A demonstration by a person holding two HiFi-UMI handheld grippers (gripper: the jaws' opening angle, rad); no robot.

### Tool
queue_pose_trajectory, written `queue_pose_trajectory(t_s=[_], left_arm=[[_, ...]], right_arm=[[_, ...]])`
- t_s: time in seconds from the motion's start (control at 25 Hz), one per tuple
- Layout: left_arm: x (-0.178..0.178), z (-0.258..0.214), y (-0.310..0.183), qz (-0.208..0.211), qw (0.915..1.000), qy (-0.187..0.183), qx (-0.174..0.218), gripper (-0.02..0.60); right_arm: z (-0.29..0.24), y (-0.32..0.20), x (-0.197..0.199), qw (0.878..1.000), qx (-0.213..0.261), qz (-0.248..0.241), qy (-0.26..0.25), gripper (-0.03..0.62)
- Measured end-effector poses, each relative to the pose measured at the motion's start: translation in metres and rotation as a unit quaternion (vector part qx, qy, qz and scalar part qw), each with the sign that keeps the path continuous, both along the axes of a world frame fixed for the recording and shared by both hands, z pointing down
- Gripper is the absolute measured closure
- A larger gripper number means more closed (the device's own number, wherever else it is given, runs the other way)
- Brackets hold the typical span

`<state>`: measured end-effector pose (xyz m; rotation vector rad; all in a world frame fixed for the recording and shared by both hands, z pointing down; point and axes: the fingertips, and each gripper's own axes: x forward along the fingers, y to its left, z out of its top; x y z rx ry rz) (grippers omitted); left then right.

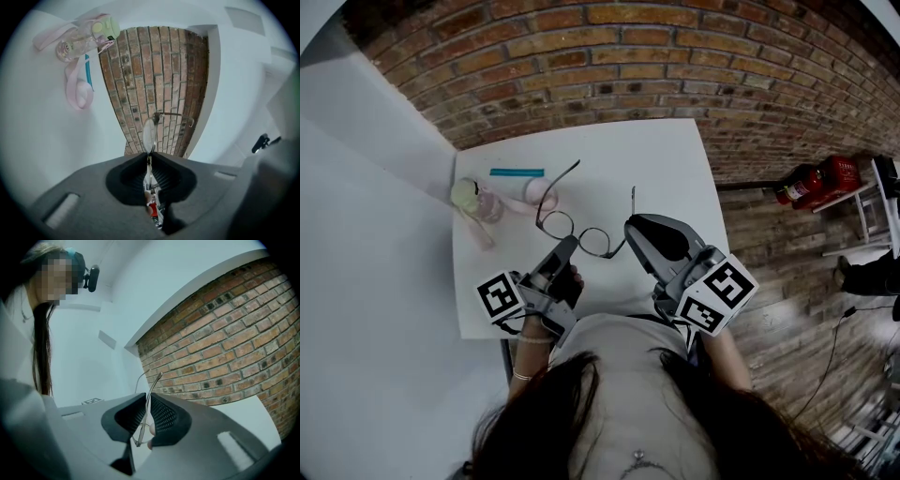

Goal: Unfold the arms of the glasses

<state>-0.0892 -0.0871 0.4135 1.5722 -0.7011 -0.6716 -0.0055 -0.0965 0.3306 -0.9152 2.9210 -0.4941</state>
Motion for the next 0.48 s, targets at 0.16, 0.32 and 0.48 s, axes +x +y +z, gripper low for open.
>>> queue_pose_trajectory(t_s=[0.16, 0.32, 0.48], left_arm=[[0.0000, -0.0012, -0.0002, -0.005, 0.9999, 0.015, -0.006, 0.554], [-0.0021, -0.0001, -0.0002, -0.008, 0.9993, 0.035, -0.013, 0.551], [-0.0021, 0.0015, -0.0006, -0.007, 0.9992, 0.037, -0.013, 0.551]], right_arm=[[-0.0027, -0.0003, 0.0034, 1.000, -0.001, 0.001, -0.004, 0.556], [-0.0032, 0.0001, 0.0028, 1.000, 0.000, 0.001, -0.004, 0.554], [-0.0034, 0.0007, 0.0019, 1.000, 0.002, -0.001, -0.006, 0.554]])
